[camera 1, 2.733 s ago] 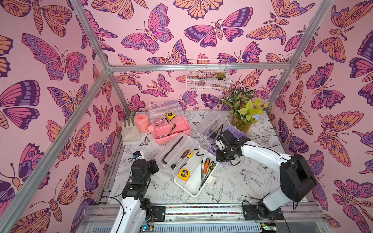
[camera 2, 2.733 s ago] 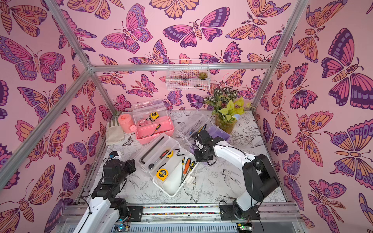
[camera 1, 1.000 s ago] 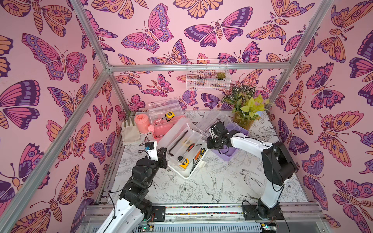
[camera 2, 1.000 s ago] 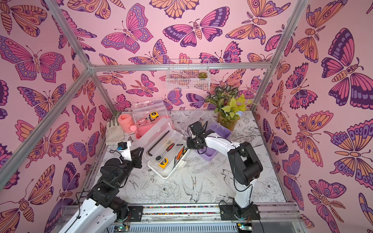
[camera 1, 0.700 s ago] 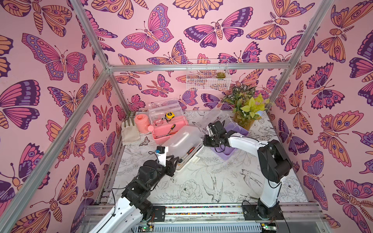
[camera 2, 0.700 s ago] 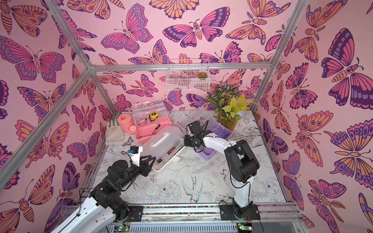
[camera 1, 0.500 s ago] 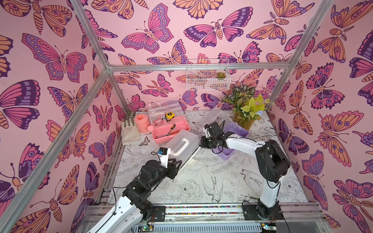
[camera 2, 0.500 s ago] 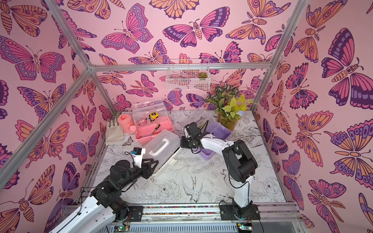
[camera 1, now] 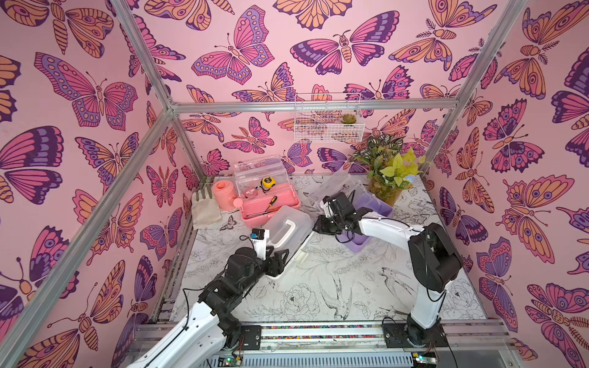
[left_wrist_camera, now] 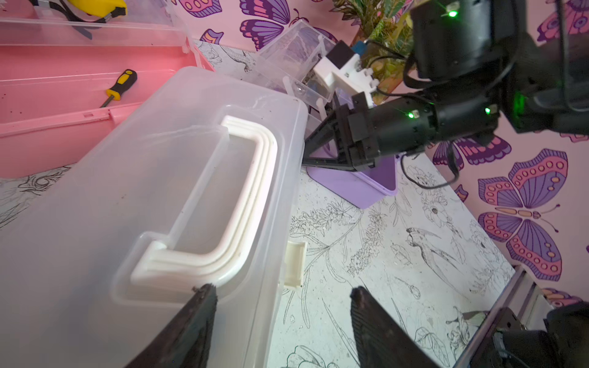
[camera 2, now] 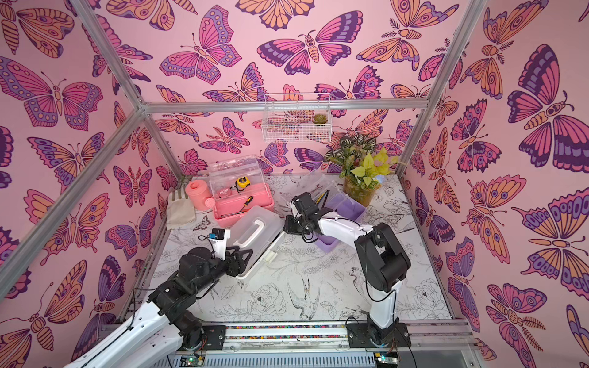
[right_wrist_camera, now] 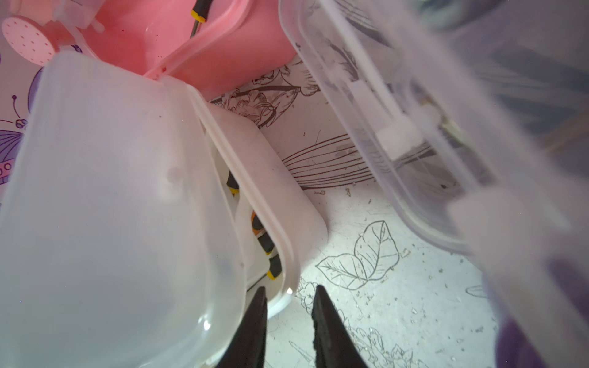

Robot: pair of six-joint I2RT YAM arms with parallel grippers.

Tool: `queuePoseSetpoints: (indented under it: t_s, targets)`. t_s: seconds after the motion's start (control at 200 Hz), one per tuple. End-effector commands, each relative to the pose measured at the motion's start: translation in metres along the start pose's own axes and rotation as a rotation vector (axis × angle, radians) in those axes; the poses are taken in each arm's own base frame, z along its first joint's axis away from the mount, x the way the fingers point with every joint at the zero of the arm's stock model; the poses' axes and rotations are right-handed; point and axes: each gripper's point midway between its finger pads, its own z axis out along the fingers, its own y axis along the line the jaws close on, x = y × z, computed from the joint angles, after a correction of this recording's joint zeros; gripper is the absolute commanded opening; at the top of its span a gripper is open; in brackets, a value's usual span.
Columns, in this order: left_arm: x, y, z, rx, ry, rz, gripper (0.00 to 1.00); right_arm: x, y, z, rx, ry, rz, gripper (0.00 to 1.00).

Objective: Close toolboxes
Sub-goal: Close the toolbox lid.

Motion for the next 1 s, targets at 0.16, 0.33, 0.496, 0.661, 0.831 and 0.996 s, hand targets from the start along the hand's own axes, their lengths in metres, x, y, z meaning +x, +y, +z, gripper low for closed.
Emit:
queuePoseSetpoints:
  t_s: [0.16,0.33,0.496,0.661,0.831,0.996]
  targets:
    - [-0.05,0.018,0.016,-0.072,-0.099,-0.077,0.76,0.011,0.004,-0.041,-0.008,-0.013,-0.059,0.32]
    - [-0.071,0.044,0.023,-0.086,-0.13,-0.195,0.8,0.032,-0.006,-0.057,0.004,-0.006,-0.064,0.33]
    - [-0.072,0.067,0.032,-0.109,-0.098,-0.269,0.81,0.06,-0.014,-0.065,-0.021,0.021,-0.061,0.34]
    - [-0.06,0.078,0.044,-0.121,-0.041,-0.297,0.81,0.086,-0.021,-0.063,-0.035,0.046,-0.053,0.35]
    - [-0.039,0.085,0.059,-0.122,0.045,-0.335,0.81,0.101,-0.018,-0.049,-0.059,0.052,-0.054,0.36]
    - [-0.025,0.085,0.066,-0.105,0.1,-0.366,0.79,0.11,-0.007,-0.03,-0.098,0.073,-0.061,0.36]
